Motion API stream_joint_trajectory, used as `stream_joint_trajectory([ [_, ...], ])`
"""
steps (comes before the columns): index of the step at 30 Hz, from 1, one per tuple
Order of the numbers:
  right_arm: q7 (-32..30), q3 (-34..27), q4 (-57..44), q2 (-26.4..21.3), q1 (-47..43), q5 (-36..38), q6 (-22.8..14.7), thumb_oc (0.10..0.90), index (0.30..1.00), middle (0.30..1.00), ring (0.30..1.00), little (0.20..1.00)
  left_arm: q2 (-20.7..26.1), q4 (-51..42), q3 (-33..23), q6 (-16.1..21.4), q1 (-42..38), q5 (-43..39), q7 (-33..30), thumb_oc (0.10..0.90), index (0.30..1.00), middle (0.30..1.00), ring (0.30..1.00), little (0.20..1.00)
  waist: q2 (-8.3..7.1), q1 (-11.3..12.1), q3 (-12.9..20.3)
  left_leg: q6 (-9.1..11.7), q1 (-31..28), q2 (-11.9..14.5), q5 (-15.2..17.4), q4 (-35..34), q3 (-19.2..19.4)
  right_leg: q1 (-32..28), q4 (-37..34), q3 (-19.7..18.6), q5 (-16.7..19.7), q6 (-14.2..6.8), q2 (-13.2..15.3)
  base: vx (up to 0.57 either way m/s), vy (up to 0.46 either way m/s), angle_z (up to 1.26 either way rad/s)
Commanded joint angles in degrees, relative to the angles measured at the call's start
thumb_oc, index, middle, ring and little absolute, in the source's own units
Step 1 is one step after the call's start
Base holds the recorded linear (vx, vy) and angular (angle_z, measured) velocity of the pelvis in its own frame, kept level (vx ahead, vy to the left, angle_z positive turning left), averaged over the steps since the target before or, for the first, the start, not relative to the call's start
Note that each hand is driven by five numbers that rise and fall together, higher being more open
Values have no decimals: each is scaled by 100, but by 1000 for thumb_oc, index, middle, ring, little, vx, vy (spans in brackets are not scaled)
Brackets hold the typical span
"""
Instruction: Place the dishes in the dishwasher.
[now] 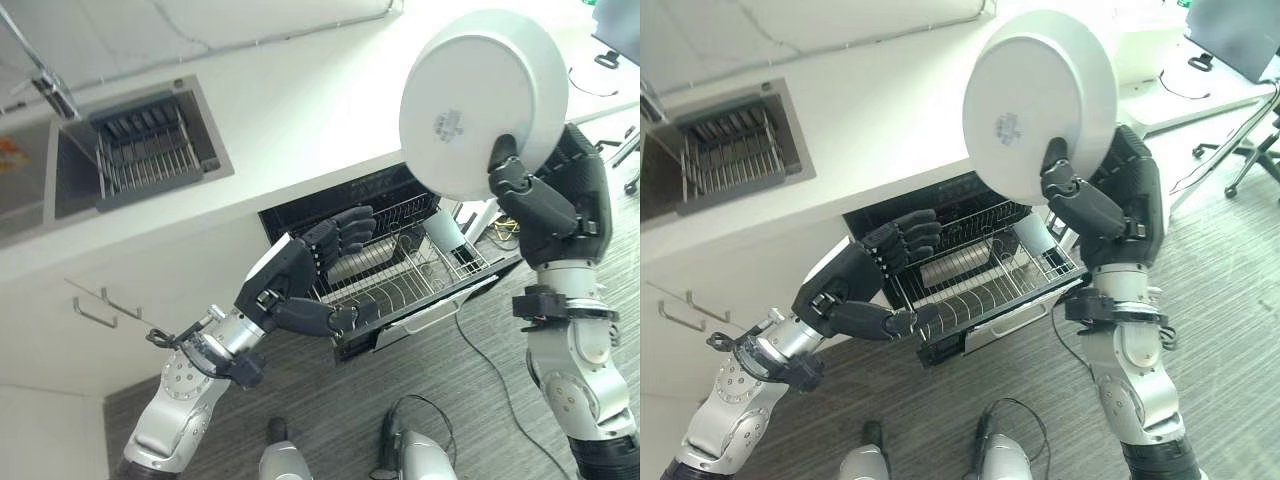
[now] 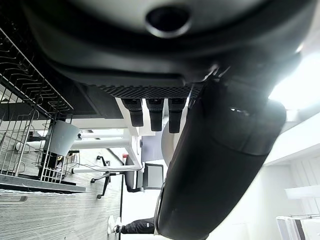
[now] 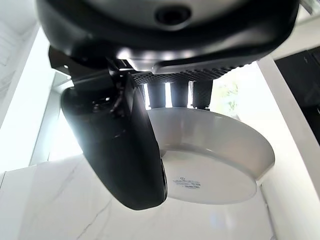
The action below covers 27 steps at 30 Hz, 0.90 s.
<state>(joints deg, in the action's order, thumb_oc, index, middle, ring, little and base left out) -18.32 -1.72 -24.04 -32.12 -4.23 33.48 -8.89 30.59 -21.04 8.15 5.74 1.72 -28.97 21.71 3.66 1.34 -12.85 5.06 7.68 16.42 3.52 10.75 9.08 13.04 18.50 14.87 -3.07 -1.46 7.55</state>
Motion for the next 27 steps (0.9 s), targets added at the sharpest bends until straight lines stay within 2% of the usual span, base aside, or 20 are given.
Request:
stream_joint_trajectory([
  [1,310,-170,-496,55,-551,-1028,-583,400,300,300,300,300,240,-317,-314,-32,-119,-320,92,800,900,900,900,900,-357,84,567,84,-85,-322,651,644,158,-521,-131,168,-381,-721,662,33,47,14],
  [2,231,-173,-400,5,-476,-1531,-815,400,300,300,300,300,220,113,-300,-321,98,-376,103,800,900,900,900,900,-331,118,572,91,-157,-343,681,644,160,-599,-131,256,-371,-760,748,52,53,29],
  [4,82,-243,-334,-114,-329,-2449,-884,400,300,300,300,300,179,457,-425,-470,471,-523,156,800,900,900,900,900,-311,160,572,104,-222,-372,744,644,157,-653,-131,301,-389,-797,795,48,58,34],
  [5,-51,-285,-197,-266,-221,-3052,-934,400,300,300,300,300,97,878,-483,-430,779,-615,8,800,900,900,900,900,-314,196,577,94,-252,-394,769,644,172,-680,-131,337,-384,-808,815,31,58,31],
  [8,-244,-344,58,-439,-33,-3958,-1183,400,300,300,300,300,-85,1572,-603,139,1120,-508,-653,800,900,900,900,900,-371,261,563,69,-281,-427,801,644,167,-720,-131,378,-383,-816,835,17,26,22],
  [9,-342,-325,153,-513,-7,-4183,-1209,400,300,300,300,300,-164,1855,-674,428,1199,-450,-1188,800,900,900,900,900,-398,306,549,65,-285,-430,805,644,160,-734,-131,400,-378,-818,847,-2,-7,8],
  [10,-395,-323,250,-525,33,-4171,-1202,400,300,300,300,300,-278,2193,-781,497,1247,-529,-1540,800,900,900,900,900,-432,349,538,62,-280,-444,808,644,129,-749,-131,431,-379,-821,861,-2,-15,13],
  [12,-463,-348,474,-420,96,-4238,-1280,400,300,300,300,300,-490,2803,-1005,705,1314,-488,-1858,800,900,900,900,900,-505,400,522,68,-272,-478,817,644,66,-766,-131,460,-381,-832,865,13,-45,20],
  [15,-738,-191,759,-487,81,-4828,-1258,400,300,300,300,300,-736,3704,-940,845,1379,18,-1823,800,900,900,900,900,-587,466,499,69,-259,-461,807,644,37,-785,-131,479,-374,-846,877,20,-54,11],
  [18,-827,-56,1095,-585,92,-5169,-1330,400,300,300,300,300,-814,4257,-800,955,1411,356,-1846,800,900,900,900,900,-595,489,511,70,-265,-446,814,644,47,-799,-131,503,-372,-870,898,32,-11,5],
  [27,-1178,492,2282,-1077,243,-6370,-1844,400,300,300,300,300,-863,5589,-1054,934,1376,347,-1820,800,900,900,900,900,-612,513,526,60,-267,-446,823,644,41,-811,-131,565,-343,-960,963,7,-2,0],
])
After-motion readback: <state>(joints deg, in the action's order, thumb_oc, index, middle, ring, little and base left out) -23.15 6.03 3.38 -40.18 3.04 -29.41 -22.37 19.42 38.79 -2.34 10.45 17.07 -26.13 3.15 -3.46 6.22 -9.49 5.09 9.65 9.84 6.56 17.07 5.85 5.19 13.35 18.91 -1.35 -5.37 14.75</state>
